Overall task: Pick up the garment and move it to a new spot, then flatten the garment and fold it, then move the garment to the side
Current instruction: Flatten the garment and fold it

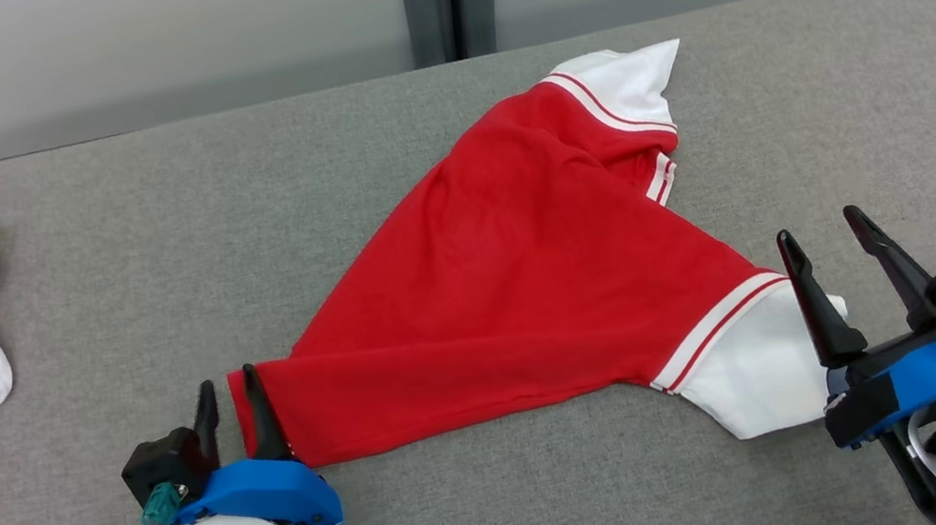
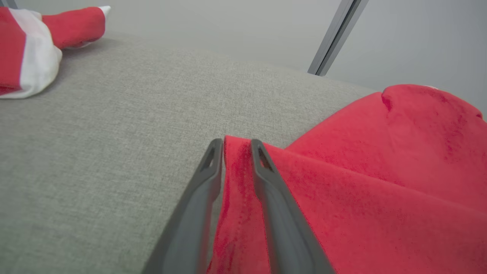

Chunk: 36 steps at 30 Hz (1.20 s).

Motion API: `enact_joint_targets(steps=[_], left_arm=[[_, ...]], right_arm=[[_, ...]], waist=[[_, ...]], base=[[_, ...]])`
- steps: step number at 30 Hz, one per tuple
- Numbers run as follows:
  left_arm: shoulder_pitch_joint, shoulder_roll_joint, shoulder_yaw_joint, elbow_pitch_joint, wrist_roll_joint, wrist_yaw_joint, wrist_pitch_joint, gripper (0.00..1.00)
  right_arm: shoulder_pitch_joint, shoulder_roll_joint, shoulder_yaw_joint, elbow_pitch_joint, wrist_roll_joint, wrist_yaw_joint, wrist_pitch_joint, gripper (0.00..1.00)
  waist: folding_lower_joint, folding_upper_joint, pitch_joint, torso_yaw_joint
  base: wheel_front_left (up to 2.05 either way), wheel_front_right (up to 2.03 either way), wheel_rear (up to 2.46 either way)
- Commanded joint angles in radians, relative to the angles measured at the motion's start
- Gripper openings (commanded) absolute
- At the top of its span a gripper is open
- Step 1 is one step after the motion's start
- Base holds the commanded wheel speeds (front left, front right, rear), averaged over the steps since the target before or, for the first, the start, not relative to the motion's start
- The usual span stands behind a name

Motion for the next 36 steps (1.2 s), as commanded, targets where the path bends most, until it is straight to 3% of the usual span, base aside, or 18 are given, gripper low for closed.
enact_joint_targets(steps=[1, 6, 10, 19, 27, 36], left_arm=[[-0.004, 0.002, 0.02, -0.016, 0.023, 0.008, -0.003, 1.0], [0.074, 0.004, 0.041, -0.053, 0.109, 0.014, -0.003, 1.0], [0.158, 0.001, 0.046, -0.067, 0.161, -0.009, -0.003, 1.0], [0.288, 0.002, 0.026, -0.121, 0.173, -0.035, -0.003, 1.0], [0.32, 0.002, 0.022, -0.132, 0.155, -0.055, -0.003, 1.0], [0.261, 0.002, -0.002, -0.086, 0.098, -0.083, -0.003, 1.0]], right_arm=[[0.009, 0.016, -0.025, -0.012, -0.004, 0.0, -0.003, 1.0], [0.055, 0.073, -0.092, 0.004, -0.012, 0.0, -0.003, 1.0], [0.11, 0.115, -0.121, 0.056, -0.04, 0.0, -0.003, 1.0], [0.195, 0.162, -0.161, 0.141, -0.087, 0.0, -0.003, 1.0], [0.216, 0.173, -0.165, 0.17, -0.093, 0.0, -0.003, 1.0], [0.174, 0.174, -0.125, 0.168, -0.077, 0.0, -0.003, 1.0]], waist=[[-0.0002, -0.0002, -0.019, 0.003], [-0.0002, -0.0002, -0.095, 0.03], [-0.0002, -0.0002, -0.167, 0.049], [-0.0002, -0.0002, -0.247, 0.082], [-0.0002, -0.0002, -0.264, 0.083], [-0.0002, -0.0002, -0.2, 0.045]], base=[[0.0, 0.0, 0.0], [0.0, 0.0, 0.0], [0.0, 0.0, 0.0], [0.0, 0.0, 0.0], [0.0, 0.0, 0.0], [0.0, 0.0, 0.0]])
